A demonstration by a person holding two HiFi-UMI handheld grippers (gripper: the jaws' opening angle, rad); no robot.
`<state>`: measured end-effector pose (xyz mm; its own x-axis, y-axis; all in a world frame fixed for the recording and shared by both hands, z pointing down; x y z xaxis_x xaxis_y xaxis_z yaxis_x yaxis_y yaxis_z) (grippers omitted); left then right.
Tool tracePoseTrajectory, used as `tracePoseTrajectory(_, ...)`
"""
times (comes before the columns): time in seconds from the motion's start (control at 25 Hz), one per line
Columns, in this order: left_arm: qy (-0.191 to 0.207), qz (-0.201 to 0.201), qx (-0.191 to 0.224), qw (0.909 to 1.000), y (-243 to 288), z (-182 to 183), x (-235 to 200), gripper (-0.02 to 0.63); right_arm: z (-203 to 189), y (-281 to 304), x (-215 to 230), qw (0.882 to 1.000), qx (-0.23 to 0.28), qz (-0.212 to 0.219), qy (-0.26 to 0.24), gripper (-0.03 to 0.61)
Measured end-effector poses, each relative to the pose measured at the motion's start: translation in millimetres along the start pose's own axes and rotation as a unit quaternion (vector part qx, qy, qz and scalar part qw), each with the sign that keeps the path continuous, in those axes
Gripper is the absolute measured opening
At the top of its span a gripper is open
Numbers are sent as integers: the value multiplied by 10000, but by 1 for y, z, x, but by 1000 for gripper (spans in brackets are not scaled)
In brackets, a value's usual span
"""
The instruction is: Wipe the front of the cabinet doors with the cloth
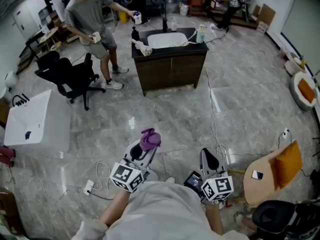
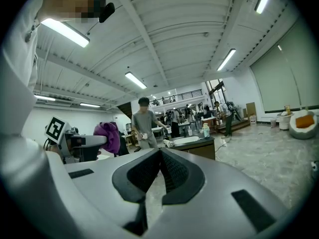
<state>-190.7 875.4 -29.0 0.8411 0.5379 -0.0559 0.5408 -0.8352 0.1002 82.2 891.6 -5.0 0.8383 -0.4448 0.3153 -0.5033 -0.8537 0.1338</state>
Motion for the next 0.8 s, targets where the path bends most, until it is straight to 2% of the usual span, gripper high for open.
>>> tracePoseTrajectory(0.24, 5, -28, -60, 10000, 10, -4, -1, 143, -2, 2, 11, 9999, -12, -96, 113, 26)
tracePoseTrajectory(0.44, -111, -7, -153, 9998, 27, -7, -18, 143, 0, 17, 23, 9995, -68, -213, 233, 26)
tracePoseTrajectory(0.8, -343, -185, -205, 9990, 122, -14, -81, 143, 15, 97, 64, 9980, -254, -490, 319, 26)
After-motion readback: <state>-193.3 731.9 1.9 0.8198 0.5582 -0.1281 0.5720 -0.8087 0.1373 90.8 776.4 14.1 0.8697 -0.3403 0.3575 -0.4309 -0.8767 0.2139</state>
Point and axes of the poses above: the fingertips, and each gripper's own axes: y forward along the fingers, x to its right, z out of its top, the point moved 7 cm from there along -y, backward along the fingers, and after that the axes turned 7 degrees about y, right-handed, at the moved point
